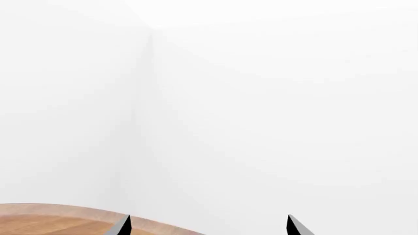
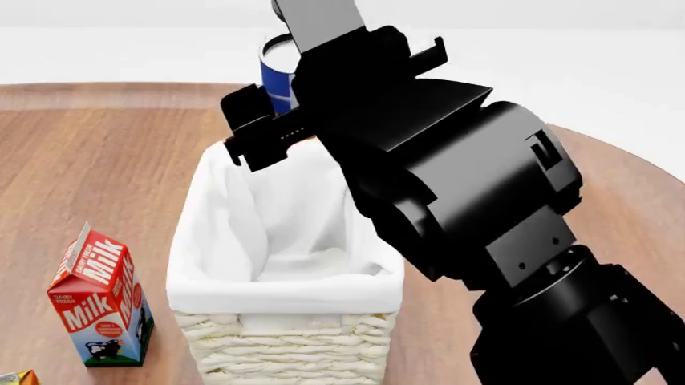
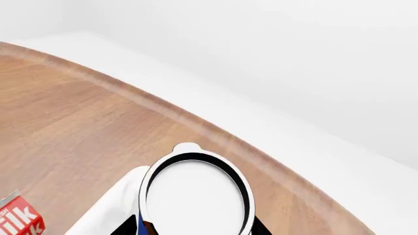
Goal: Pick up the alphabet soup, and put it in the basket.
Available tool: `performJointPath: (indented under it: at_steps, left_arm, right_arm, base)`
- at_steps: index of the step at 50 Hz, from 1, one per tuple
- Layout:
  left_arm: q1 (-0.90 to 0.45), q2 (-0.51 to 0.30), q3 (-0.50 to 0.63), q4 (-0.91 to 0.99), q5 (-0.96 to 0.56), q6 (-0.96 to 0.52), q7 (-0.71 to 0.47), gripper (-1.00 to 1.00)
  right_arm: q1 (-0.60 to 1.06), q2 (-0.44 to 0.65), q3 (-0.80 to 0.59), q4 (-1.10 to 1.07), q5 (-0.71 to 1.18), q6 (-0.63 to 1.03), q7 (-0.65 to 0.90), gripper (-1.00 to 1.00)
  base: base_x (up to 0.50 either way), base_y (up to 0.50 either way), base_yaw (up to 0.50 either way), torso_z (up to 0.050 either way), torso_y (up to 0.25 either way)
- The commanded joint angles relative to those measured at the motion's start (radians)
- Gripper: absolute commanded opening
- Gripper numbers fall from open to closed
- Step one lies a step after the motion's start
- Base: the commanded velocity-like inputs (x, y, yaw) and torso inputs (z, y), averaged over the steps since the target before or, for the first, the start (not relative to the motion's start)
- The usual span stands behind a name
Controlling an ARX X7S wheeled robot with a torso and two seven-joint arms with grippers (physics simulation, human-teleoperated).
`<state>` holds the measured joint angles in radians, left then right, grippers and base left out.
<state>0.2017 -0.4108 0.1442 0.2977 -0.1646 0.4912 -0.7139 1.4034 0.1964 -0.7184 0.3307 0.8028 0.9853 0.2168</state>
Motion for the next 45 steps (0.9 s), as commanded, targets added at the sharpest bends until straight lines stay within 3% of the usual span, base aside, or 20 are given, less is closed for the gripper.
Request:
performJointPath:
  at_steps: [1, 34, 45]
  left_arm:
    - [0.001, -0.001, 0.000, 0.002, -0.004, 0.002, -0.001, 1.00]
    - [0.001, -0.007, 0.008, 0.017, 0.005, -0.013, -0.004, 1.00]
    - [0.000, -0.004, 0.009, 0.009, 0.016, -0.003, -0.007, 1.00]
  right_arm:
    - [-0.014, -0.017, -0.006, 0.052, -0.037, -0.037, -0.038, -1.00]
    - [-0.015, -0.009, -0.036, -0.021, -0.019, 0.002, -0.018, -1.00]
    - [-0.009, -0.004, -0.041, -0.034, -0.018, 0.009, -0.006, -1.00]
  base:
    - [0.00, 0.00, 0.00, 0.010, 0.000]
    - [0.00, 0.00, 0.00, 0.000, 0.001]
    - [0.00, 0.00, 0.00, 0.000, -0.087]
